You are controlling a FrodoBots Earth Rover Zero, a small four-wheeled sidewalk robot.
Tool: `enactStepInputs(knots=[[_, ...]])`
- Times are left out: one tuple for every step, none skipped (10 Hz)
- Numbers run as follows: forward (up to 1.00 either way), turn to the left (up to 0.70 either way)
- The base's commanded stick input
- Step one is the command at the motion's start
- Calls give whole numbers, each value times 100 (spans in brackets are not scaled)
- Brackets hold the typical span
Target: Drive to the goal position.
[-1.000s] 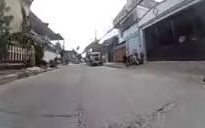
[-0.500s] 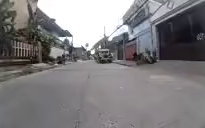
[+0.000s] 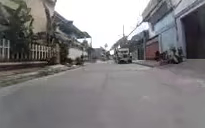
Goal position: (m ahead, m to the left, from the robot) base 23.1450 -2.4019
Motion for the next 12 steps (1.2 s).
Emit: enactStepInputs(knots=[[100, -17], [100, -17], [100, -17], [100, -17], [100, -17], [100, -17], [100, -17], [100, -17], [100, -17], [100, -17], [100, -17], [100, -17]])
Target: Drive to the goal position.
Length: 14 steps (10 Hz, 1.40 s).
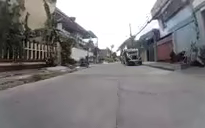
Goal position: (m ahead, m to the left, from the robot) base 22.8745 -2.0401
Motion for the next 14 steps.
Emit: enactStepInputs(knots=[[100, -17], [100, -17], [100, -17], [100, -17], [100, -17], [100, -17], [100, -17], [100, -17], [100, -17], [100, -17], [100, -17], [100, -17], [100, -17], [100, -12]])
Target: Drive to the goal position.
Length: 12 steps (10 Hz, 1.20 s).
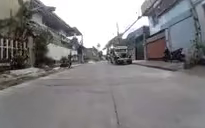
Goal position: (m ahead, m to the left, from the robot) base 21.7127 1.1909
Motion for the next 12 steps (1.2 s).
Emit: enactStepInputs(knots=[[100, 16], [100, 23], [100, 23], [100, 23], [100, 23], [100, 23], [100, 23], [100, 23], [100, 23], [100, 23], [100, 23], [100, 2]])
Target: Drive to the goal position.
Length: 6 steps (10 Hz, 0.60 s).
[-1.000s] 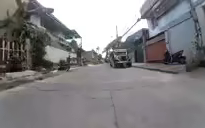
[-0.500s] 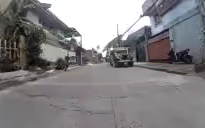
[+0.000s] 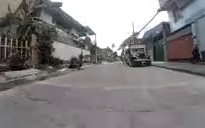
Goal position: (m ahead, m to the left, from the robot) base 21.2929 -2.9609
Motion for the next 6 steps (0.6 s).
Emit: enactStepInputs(knots=[[100, -17], [100, -17], [100, -17], [100, -17], [100, -17], [100, -17]])
